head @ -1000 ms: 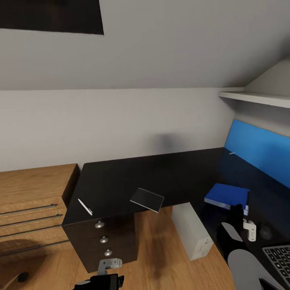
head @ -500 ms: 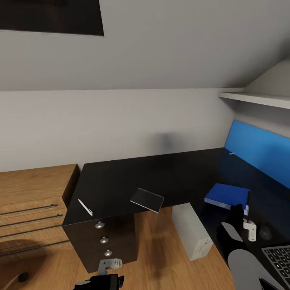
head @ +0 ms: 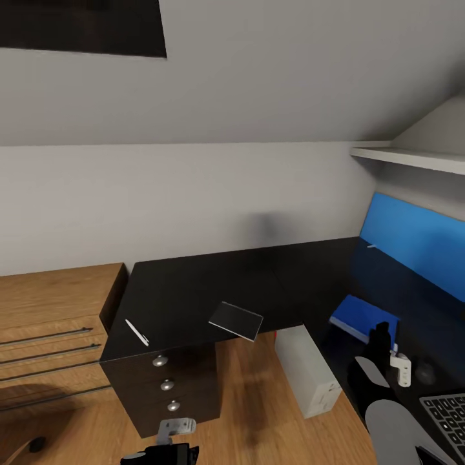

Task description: In the bedroom, organize the workspace by keeping the computer under the desk, ensuring the monitor is on the desk, placing the keyboard on the desk next to the monitor, placing the mouse on the desk next to the keyboard, moving the folder from the swivel chair onto the desk next to the mouse, stacking the notebook on top of the folder with the pen on top of the notebook, and positioning the swivel chair next to the desk.

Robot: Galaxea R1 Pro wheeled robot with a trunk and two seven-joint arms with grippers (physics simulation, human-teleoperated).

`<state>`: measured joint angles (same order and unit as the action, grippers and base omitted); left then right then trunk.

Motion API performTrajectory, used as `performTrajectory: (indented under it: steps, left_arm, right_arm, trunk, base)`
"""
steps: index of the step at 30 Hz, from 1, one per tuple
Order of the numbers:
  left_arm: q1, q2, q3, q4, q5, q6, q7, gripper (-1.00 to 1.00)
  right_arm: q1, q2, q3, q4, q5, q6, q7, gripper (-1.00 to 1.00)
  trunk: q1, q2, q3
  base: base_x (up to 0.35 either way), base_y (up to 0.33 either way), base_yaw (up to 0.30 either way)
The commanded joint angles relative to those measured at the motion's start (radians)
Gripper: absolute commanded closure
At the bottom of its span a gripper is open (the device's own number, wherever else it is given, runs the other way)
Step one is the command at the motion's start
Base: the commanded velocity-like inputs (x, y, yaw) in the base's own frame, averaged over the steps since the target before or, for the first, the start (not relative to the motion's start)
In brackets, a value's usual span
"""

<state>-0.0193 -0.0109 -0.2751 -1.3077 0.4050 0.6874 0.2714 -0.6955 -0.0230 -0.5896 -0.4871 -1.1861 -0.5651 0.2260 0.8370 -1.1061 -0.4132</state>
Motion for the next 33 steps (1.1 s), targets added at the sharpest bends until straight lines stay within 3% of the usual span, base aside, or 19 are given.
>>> performTrajectory:
  steps: [1, 28, 33]
  left_arm:
    - [-0.001, 0.0, -0.001, -0.001, 0.011, 0.003, 0.009, -1.0]
    - [-0.001, 0.002, 0.004, 0.024, 0.009, 0.0, 0.009, -1.0]
    - [-0.001, 0.002, 0.005, 0.023, 0.01, 0.0, 0.008, -1.0]
  right_arm:
    - [-0.001, 0.0, -0.001, 0.001, -0.01, -0.001, 0.009, -1.0]
    - [-0.001, 0.0, -0.001, 0.002, -0.011, -0.001, 0.01, -1.0]
    - [-0.001, 0.001, -0.001, 0.002, -0.012, -0.001, 0.01, -1.0]
  trunk:
    - [0.0, -0.001, -0.001]
    - [0.0, -0.001, -0.001]
    - [0.0, -0.001, -0.001]
  base:
    - [0.0, 0.0, 0.0]
    - [-0.001, -0.05, 0.0]
    - [-0.213, 0.0, 0.0]
